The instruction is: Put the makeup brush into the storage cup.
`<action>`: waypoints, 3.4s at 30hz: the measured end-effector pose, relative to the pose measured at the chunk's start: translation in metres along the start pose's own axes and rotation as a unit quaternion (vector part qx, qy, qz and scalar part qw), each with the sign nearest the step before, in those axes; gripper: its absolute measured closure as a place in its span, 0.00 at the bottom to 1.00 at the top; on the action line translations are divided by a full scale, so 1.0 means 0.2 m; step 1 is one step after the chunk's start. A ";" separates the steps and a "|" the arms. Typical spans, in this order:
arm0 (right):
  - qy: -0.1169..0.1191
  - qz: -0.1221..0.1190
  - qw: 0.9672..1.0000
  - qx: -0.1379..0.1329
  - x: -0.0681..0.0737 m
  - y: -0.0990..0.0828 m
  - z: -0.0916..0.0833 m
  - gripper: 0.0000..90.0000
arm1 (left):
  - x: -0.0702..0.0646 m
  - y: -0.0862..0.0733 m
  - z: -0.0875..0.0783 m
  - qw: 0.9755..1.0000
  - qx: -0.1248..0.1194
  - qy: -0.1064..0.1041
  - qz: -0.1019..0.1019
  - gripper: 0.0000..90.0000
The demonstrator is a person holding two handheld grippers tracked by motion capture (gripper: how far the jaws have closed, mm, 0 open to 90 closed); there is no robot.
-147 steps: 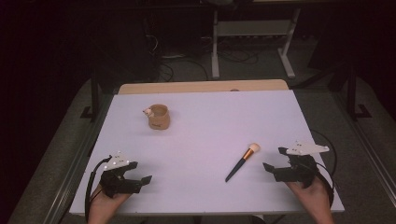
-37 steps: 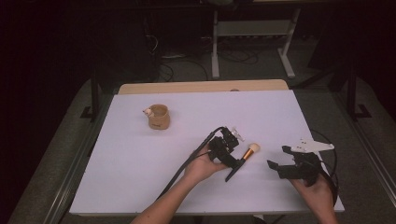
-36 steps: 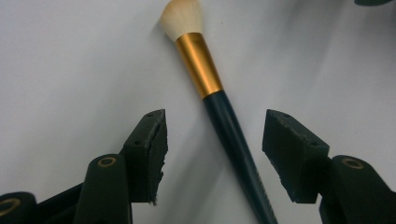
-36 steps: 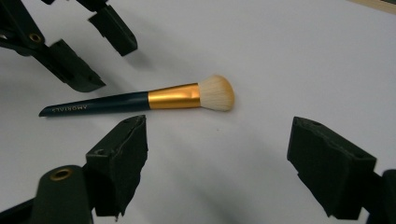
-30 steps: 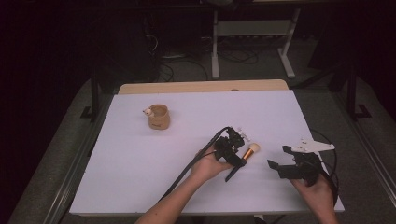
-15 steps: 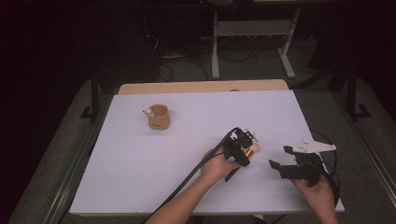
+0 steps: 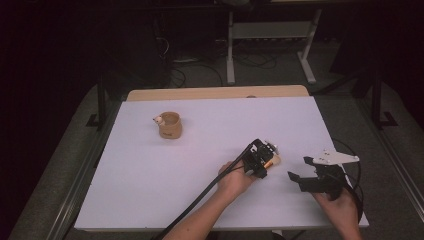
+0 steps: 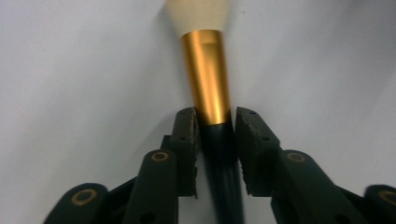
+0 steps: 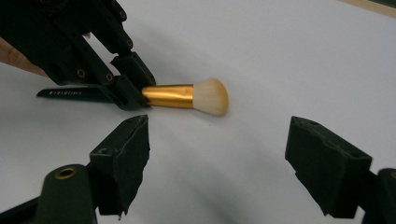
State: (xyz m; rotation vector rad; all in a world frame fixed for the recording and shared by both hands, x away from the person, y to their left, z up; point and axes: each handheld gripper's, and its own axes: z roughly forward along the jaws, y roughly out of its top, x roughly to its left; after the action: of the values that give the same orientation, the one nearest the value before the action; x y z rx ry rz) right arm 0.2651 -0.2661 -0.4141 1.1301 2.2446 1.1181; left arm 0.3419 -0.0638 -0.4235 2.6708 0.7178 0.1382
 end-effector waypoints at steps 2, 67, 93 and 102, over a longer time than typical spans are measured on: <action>0.000 -0.003 1.000 0.001 0.00 0.00 0.00 0.23 | 0.00 0.00 0.00 1.000 0.003 -0.001 0.001 0.82; 0.125 -0.006 0.992 -0.030 0.23 0.20 0.13 0.17 | 0.30 -0.58 -0.61 0.981 -0.186 -0.050 -0.031 0.83; 0.320 0.021 0.946 -0.043 0.44 0.60 0.39 0.49 | 0.24 -0.79 -0.69 0.959 -0.277 -0.055 -0.004 0.83; 0.357 0.067 0.931 -0.040 0.43 0.61 0.43 0.66 | 0.24 -0.83 -0.69 0.956 -0.292 -0.038 -0.008 0.83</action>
State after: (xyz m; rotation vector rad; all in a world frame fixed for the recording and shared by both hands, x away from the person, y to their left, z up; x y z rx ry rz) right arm 0.3285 -0.1115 -0.3686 0.9477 2.6201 1.9015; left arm 0.2809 0.1392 -0.3583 2.0924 0.5647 0.2059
